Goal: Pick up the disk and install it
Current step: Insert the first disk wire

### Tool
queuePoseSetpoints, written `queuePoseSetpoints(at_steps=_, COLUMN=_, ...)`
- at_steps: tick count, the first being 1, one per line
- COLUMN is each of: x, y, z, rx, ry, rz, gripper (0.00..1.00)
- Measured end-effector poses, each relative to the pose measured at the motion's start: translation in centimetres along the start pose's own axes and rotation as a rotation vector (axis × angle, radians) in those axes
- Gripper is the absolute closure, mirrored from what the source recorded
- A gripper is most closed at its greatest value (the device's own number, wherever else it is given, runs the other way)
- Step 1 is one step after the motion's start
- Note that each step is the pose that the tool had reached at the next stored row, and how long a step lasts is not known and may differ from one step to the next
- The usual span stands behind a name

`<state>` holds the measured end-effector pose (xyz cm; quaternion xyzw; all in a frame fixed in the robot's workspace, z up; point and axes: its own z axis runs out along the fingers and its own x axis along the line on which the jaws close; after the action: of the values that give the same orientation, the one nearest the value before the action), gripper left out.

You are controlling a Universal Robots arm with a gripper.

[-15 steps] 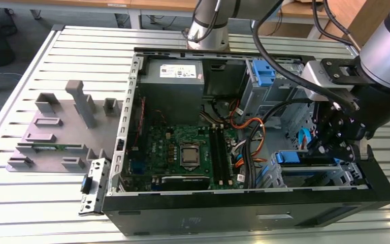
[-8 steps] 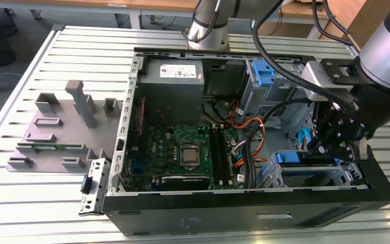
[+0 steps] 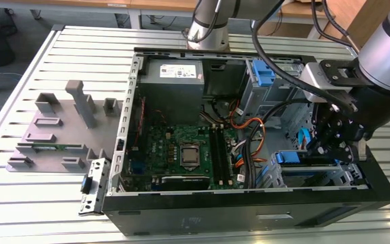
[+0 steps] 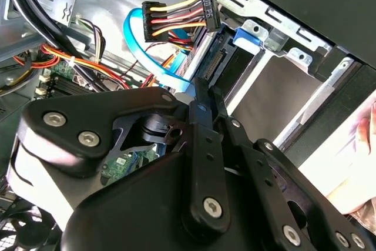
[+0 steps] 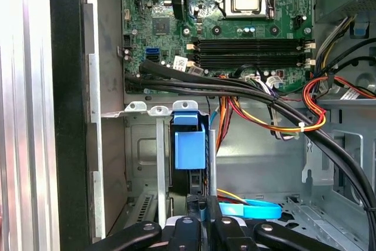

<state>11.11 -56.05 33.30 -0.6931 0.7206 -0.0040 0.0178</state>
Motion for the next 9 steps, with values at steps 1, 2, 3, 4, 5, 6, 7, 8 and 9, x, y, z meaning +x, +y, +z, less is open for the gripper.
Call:
queuePoseSetpoints(at_steps=1, x=0.0, y=0.0, z=0.02, rx=0.0, ry=-0.0001, rz=0.0, gripper=0.84)
queuePoseSetpoints(at_steps=2, x=0.0, y=0.0, z=0.07, rx=0.0, ry=-0.0004, rz=0.0, gripper=0.84)
queuePoseSetpoints(at_steps=3, x=0.0, y=0.0, z=0.12, rx=0.0001, ry=-0.0004, rz=0.0, gripper=0.84)
queuePoseSetpoints(at_steps=4, x=0.0, y=0.0, z=0.17, rx=0.0001, ry=0.0, rz=0.0, gripper=0.84)
queuePoseSetpoints(at_steps=5, x=0.0, y=0.0, z=0.22, rx=0.0001, ry=0.0002, rz=0.0, gripper=0.84)
queuePoseSetpoints(at_steps=6, x=0.01, y=0.01, z=0.24, rx=0.0001, ry=0.0004, rz=0.0, gripper=0.84)
queuePoseSetpoints(at_steps=7, x=0.01, y=0.01, z=0.25, rx=0.0001, ry=0.0003, rz=0.0, gripper=0.84)
queuePoseSetpoints(at_steps=8, x=0.01, y=0.01, z=0.25, rx=0.0001, ry=0.0003, rz=0.0, gripper=0.84)
queuePoseSetpoints(at_steps=9, x=0.01, y=0.01, z=0.27, rx=0.0001, ry=0.0001, rz=0.0, gripper=0.84)
